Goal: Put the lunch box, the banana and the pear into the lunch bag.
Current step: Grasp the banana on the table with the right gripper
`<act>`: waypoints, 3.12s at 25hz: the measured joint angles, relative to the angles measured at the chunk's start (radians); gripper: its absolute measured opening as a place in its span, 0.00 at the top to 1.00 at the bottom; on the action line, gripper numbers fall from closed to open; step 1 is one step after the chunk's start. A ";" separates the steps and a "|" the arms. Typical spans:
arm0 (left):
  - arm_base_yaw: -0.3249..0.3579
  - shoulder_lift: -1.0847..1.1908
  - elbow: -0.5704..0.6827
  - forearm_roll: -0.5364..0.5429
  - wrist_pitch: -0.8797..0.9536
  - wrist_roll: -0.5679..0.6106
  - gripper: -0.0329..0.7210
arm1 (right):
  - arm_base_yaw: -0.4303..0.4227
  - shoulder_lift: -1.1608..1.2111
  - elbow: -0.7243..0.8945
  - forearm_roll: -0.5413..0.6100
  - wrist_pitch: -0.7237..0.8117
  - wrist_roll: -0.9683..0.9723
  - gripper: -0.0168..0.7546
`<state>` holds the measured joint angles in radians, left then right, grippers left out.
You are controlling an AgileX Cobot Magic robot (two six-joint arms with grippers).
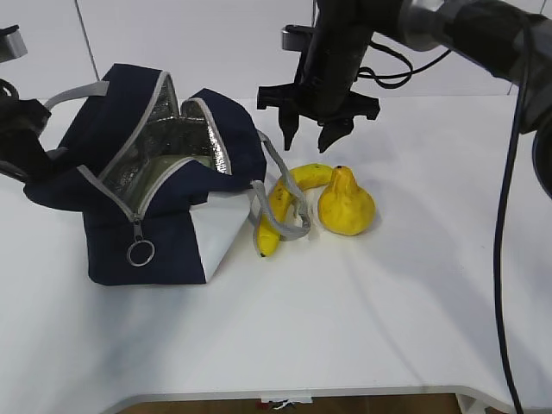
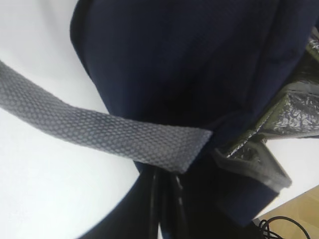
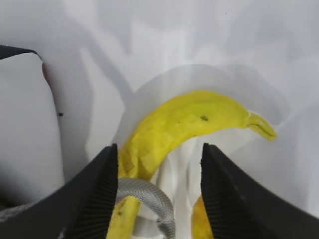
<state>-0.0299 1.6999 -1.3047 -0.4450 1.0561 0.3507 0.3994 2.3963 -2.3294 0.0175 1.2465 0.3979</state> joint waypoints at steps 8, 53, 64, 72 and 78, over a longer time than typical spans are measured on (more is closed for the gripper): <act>0.000 0.000 0.000 -0.002 0.000 0.000 0.97 | 0.000 0.004 0.000 0.043 0.000 0.176 0.41; 0.000 0.000 0.000 -0.004 -0.014 0.000 0.97 | 0.020 0.116 -0.016 0.003 -0.022 0.476 0.41; 0.000 0.000 0.000 -0.004 -0.016 0.000 0.97 | 0.020 0.119 -0.019 0.008 -0.022 0.448 0.42; 0.000 0.000 0.000 -0.004 -0.018 0.000 0.97 | 0.020 0.119 -0.021 0.013 -0.028 0.436 0.63; 0.000 0.000 0.000 -0.005 -0.018 0.000 0.97 | 0.020 0.132 -0.057 -0.018 -0.026 0.374 0.64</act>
<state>-0.0299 1.6999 -1.3047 -0.4505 1.0380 0.3507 0.4190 2.5283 -2.3866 0.0000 1.2201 0.7717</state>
